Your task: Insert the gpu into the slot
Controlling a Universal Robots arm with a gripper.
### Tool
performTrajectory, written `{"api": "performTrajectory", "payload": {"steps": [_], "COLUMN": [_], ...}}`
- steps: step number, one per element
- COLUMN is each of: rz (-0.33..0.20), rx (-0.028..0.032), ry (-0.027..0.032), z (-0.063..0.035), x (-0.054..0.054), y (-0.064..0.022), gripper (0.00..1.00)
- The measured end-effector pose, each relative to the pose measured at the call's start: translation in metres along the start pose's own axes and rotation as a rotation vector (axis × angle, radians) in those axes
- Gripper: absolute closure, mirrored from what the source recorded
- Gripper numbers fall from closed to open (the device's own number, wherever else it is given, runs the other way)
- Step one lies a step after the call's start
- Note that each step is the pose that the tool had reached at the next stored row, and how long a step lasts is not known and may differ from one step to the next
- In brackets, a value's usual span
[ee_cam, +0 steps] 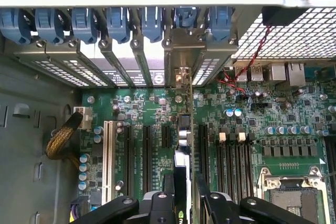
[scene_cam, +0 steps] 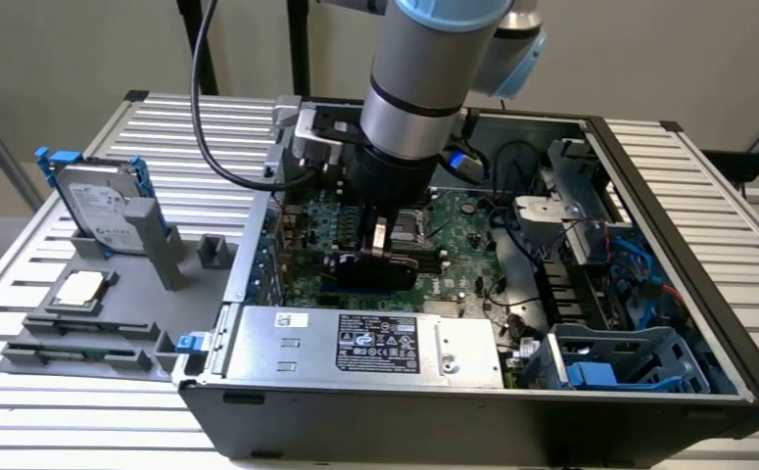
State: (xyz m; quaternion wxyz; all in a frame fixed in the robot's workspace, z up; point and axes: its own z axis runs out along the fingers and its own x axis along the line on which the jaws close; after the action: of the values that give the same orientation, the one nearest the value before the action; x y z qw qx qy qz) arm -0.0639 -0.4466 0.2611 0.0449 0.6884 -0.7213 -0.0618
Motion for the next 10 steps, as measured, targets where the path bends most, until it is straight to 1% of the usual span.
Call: {"api": "performTrajectory", "payload": {"steps": [10], "rz": [0.000], "rx": [-0.0028], "ry": [0.0003], "z": [0.0027], "x": [0.0015], "y": [-0.0027], "gripper": [0.74]}}
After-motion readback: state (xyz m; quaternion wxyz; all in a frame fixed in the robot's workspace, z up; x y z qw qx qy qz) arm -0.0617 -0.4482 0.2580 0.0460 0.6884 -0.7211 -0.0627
